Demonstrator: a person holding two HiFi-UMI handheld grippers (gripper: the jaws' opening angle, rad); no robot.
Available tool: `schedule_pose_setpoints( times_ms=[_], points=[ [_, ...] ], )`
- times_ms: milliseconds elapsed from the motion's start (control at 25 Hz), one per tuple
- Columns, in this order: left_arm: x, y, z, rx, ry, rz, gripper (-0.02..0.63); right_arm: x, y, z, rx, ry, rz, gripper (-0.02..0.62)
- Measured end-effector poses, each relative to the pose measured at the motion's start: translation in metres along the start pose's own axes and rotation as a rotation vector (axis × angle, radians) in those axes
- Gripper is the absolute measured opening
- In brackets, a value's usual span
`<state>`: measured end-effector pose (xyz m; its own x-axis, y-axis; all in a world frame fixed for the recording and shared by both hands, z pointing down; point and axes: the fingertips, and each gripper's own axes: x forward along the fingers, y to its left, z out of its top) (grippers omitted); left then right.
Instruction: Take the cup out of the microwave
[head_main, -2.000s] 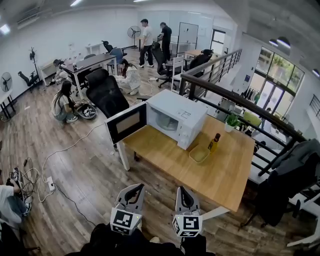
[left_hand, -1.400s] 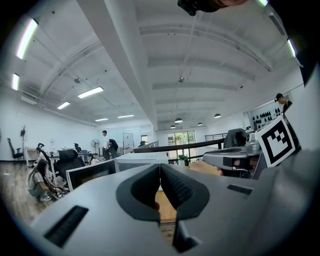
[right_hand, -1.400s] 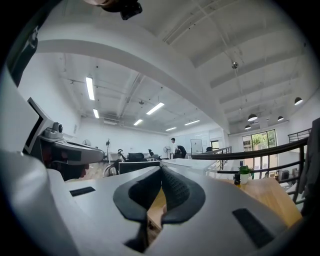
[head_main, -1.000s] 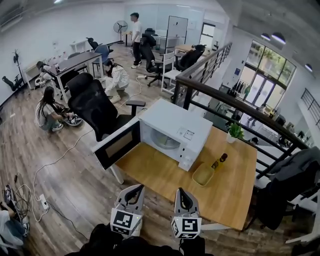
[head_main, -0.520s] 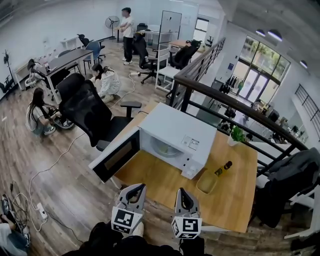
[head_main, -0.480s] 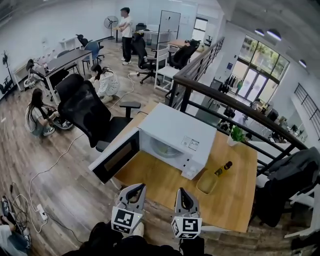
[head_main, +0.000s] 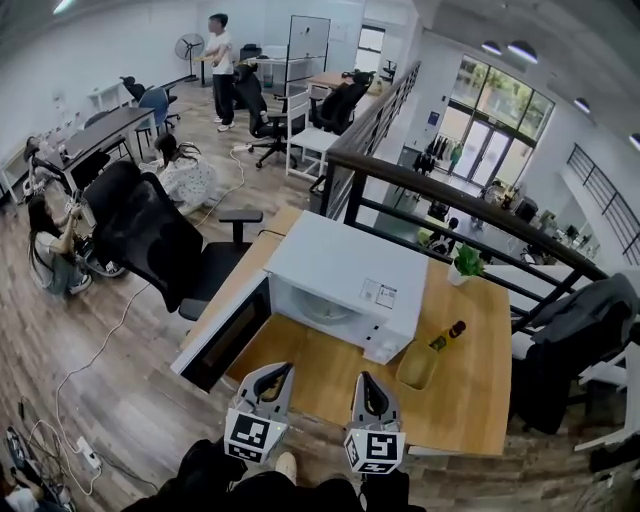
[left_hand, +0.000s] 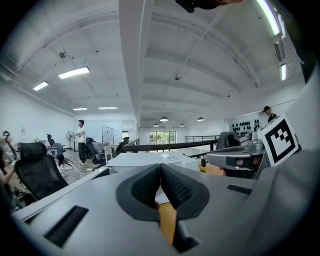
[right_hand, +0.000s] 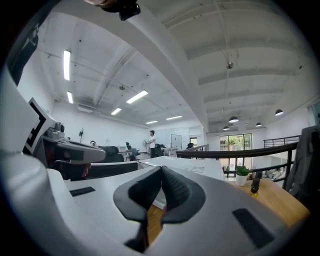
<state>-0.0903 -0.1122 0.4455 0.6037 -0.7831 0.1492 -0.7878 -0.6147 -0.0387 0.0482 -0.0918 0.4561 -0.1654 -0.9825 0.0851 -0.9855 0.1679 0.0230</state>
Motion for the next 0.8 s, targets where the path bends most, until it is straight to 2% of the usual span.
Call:
schedule_pose_setpoints(
  times_ms=[280,800],
  points=[
    [0.044,0.016,-0.021,-0.002,0.025,-0.035,0.025,0.035,-0.012,-0.024,0.0,0.036,-0.028,0.015],
    [0.158,0.054,-0.073,-0.041,0.124,-0.033,0.025,0.136,-0.041,-0.083,0.062,0.137,0.007,0.015]
  ],
)
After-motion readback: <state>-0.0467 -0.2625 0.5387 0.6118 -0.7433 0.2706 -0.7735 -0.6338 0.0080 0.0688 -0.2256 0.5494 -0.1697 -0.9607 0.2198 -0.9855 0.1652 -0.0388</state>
